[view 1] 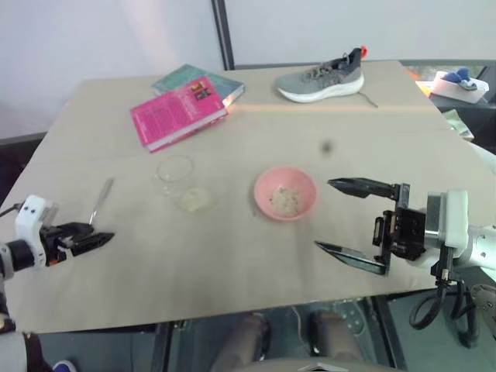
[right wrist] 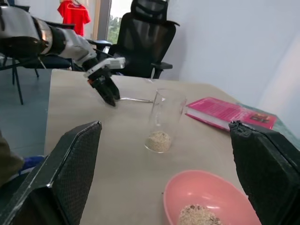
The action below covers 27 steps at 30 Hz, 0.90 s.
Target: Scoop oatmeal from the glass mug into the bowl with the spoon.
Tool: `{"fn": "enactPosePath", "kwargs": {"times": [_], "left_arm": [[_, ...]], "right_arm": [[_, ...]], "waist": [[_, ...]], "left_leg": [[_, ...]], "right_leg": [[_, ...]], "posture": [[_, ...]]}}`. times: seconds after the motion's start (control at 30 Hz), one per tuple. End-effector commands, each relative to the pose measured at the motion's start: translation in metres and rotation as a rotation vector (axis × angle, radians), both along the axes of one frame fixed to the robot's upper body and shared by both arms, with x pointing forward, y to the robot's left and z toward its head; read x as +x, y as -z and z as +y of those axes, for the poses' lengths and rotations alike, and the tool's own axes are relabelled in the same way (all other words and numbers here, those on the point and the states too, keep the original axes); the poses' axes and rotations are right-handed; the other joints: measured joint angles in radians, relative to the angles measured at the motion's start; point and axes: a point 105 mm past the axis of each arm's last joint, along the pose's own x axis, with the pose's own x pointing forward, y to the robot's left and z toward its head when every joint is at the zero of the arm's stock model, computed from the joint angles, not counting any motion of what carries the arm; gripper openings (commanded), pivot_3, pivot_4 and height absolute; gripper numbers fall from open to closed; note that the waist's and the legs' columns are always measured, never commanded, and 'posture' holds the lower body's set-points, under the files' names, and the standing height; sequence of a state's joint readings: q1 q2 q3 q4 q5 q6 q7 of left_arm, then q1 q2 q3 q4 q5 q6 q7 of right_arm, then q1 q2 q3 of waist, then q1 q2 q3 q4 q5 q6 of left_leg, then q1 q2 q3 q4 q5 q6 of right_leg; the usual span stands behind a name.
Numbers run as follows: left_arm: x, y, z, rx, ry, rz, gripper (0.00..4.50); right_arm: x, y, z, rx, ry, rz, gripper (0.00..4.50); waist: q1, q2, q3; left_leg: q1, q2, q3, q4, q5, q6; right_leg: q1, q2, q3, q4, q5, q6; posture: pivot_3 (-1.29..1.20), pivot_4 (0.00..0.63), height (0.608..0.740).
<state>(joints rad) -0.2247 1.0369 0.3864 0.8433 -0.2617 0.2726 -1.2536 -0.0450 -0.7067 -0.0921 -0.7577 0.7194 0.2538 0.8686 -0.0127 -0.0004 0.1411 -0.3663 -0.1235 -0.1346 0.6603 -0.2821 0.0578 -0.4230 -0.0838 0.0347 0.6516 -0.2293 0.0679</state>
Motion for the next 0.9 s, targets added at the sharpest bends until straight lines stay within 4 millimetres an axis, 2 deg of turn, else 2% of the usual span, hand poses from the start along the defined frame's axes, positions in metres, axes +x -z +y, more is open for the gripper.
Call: {"fn": "enactPosePath", "kwargs": {"times": [0.03,0.13,0.3,0.43,0.57,0.67,0.77,0.83,0.9], "left_arm": [[0.006,-0.001,0.000,-0.060,-0.124,-0.025,4.50],[0.024,-0.015,0.003,-0.045,-0.219,-0.067,4.50],[0.051,-0.032,-0.008,-0.061,-0.264,-0.079,4.50],[0.062,-0.028,-0.008,-0.022,-0.338,-0.048,4.50],[0.059,-0.012,0.002,0.040,-0.429,0.031,4.50],[0.054,-0.007,0.007,0.068,-0.467,0.063,3.68],[0.052,-0.004,0.006,0.070,-0.484,0.079,2.25],[0.051,-0.002,0.005,0.068,-0.489,0.087,1.51],[0.050,-0.002,0.005,0.064,-0.497,0.088,0.49]], "right_arm": [[-0.003,-0.005,0.002,0.015,-0.030,-0.041,4.41],[-0.004,-0.005,0.002,0.018,-0.052,-0.041,4.41],[-0.005,-0.008,0.002,0.022,-0.071,-0.050,4.41],[-0.006,-0.006,0.001,0.006,-0.063,-0.051,4.41],[-0.008,-0.004,-0.001,-0.005,-0.045,-0.051,4.41],[-0.008,-0.004,-0.002,-0.007,-0.034,-0.053,4.50],[-0.007,-0.004,-0.003,-0.005,-0.027,-0.053,4.50],[-0.005,-0.003,-0.002,-0.007,-0.027,-0.054,4.50],[-0.005,-0.003,-0.002,-0.007,-0.028,-0.055,4.50]], "waist": [[0.001,0.000,0.000],[0.008,-0.002,0.001],[0.011,-0.008,0.003],[0.011,-0.012,0.004],[0.008,-0.012,0.004],[0.002,-0.012,0.004],[0.001,-0.012,0.004],[0.002,-0.012,0.004],[0.003,-0.012,0.004]], "left_leg": [[0.000,0.000,0.000,0.000,-0.001,0.002],[0.003,0.000,-0.001,0.001,-0.001,0.002],[0.003,0.000,-0.003,0.005,-0.001,0.002],[0.002,0.000,-0.003,0.007,0.001,-0.002],[0.001,0.000,-0.002,0.006,0.000,-0.003],[0.002,0.000,-0.002,0.006,0.000,-0.003],[0.002,0.001,0.000,0.006,0.000,-0.003],[0.003,0.001,0.000,0.006,0.000,-0.003],[0.003,0.001,0.000,0.006,0.000,-0.002]], "right_leg": [[0.000,0.000,0.000,0.000,0.000,0.000],[0.002,0.000,-0.002,0.003,0.000,0.000],[0.004,0.001,-0.004,0.006,0.000,0.000],[0.004,0.001,-0.004,0.005,0.000,0.000],[0.004,0.001,-0.003,0.004,0.000,0.000],[0.004,0.002,-0.002,0.004,0.000,0.000],[0.004,0.002,0.000,0.005,0.000,0.000],[0.004,0.002,0.000,0.005,0.000,0.000],[0.003,0.002,0.000,0.005,0.000,0.000]], "posture": [[0.00,0.150,0.740],[0.00,0.150,0.740],[0.00,0.150,0.740],[0.00,0.150,0.740],[0.00,0.150,0.740],[0.00,0.150,0.740],[0.00,0.150,0.740],[0.00,0.150,0.740],[0.00,0.150,0.740]]}}
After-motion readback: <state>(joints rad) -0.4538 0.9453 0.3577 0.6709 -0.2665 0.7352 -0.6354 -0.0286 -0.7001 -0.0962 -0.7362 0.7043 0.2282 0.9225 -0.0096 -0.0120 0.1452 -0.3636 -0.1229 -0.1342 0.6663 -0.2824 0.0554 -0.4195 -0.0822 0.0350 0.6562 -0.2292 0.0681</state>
